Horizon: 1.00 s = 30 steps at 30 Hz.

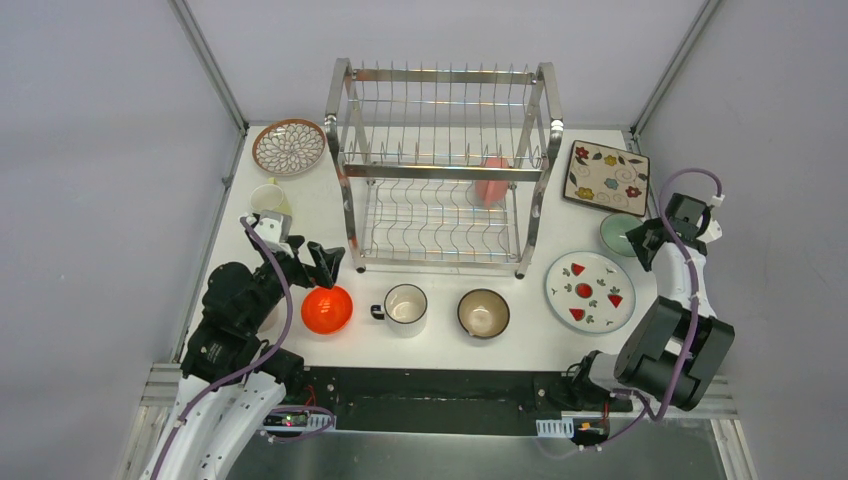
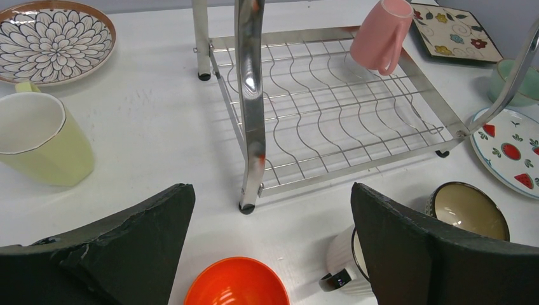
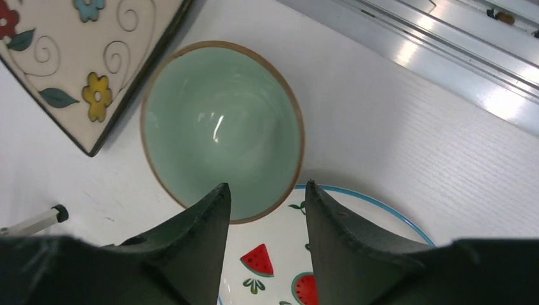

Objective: Load the mixed dishes into the dish rack
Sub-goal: Pick up the bowl from the center of the board.

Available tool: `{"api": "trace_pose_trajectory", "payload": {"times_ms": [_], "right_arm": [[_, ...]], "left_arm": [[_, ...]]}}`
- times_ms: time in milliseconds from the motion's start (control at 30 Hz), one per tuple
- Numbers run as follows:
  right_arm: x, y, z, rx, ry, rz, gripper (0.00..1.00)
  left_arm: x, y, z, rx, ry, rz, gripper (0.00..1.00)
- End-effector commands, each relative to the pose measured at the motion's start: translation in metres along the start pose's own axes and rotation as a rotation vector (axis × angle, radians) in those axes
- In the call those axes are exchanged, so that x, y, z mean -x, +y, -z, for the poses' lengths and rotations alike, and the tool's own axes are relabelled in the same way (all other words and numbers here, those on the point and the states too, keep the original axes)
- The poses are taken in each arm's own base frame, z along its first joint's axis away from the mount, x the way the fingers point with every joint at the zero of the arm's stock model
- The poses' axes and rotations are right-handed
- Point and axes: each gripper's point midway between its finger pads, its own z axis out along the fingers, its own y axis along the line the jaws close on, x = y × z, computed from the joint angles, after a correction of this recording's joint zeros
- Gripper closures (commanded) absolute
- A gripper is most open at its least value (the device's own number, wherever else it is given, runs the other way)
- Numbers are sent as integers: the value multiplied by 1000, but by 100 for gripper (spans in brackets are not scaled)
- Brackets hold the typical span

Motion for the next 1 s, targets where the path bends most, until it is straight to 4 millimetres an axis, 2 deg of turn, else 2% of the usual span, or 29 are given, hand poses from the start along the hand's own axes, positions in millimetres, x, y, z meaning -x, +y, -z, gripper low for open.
{"api": "trace_pose_trajectory", "payload": {"times_ms": [0, 433, 700, 833, 967], "right_arm": [[2, 3, -13, 42, 18, -106, 51], [-5, -11, -33, 3, 27, -139, 51], [-14, -11, -49, 12, 71, -150, 53], [-16, -9, -52, 25, 76, -148, 58], [-16, -9, -53, 26, 76, -140, 70]], "left_arm": [[11, -4, 1, -15, -30, 3, 1], [10, -3, 2, -11, -31, 2, 2], [9, -3, 0, -10, -24, 4, 2], [9, -3, 1, -8, -24, 6, 2], [9, -2, 1, -7, -25, 6, 2]]}}
